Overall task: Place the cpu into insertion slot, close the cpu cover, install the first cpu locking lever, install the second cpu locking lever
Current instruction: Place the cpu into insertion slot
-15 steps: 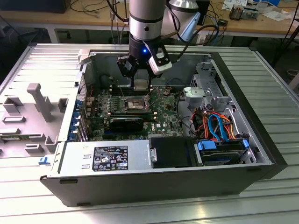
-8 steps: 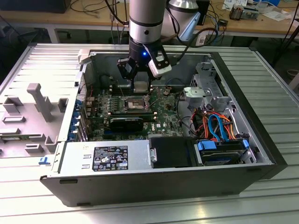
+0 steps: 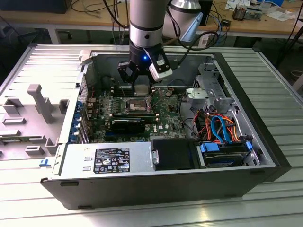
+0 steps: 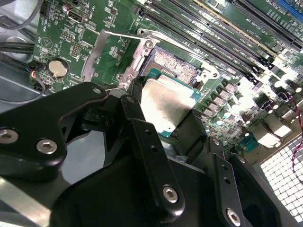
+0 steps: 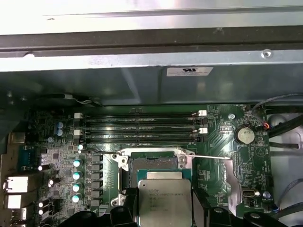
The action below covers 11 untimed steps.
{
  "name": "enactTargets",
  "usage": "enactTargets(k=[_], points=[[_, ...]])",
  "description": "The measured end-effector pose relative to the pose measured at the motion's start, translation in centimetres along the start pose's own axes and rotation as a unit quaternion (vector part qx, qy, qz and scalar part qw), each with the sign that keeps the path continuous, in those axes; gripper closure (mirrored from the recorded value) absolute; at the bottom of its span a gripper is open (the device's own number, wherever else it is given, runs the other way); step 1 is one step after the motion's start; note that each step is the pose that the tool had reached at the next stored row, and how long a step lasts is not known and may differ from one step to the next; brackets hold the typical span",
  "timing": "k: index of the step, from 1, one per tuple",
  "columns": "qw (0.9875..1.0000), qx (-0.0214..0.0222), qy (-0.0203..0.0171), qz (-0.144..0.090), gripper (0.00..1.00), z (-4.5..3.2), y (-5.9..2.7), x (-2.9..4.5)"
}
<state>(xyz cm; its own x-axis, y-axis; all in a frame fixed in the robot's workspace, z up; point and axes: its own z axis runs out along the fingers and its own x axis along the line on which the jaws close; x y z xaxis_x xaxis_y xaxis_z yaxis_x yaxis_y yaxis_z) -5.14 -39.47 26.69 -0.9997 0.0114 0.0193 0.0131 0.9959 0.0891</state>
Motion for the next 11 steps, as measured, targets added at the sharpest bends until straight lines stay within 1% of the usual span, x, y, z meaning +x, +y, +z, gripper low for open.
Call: enactTargets(k=[5,7,11], points=[[0.9999,0.0003,0.0013,-0.015,0.46,0.45,-0.23,0.14],[0.9999,0.0003,0.0014,-0.015,0.46,0.6,-0.24,0.14],[0.9999,0.0003,0.0014,-0.015,0.46,0.62,-0.25,0.13]])
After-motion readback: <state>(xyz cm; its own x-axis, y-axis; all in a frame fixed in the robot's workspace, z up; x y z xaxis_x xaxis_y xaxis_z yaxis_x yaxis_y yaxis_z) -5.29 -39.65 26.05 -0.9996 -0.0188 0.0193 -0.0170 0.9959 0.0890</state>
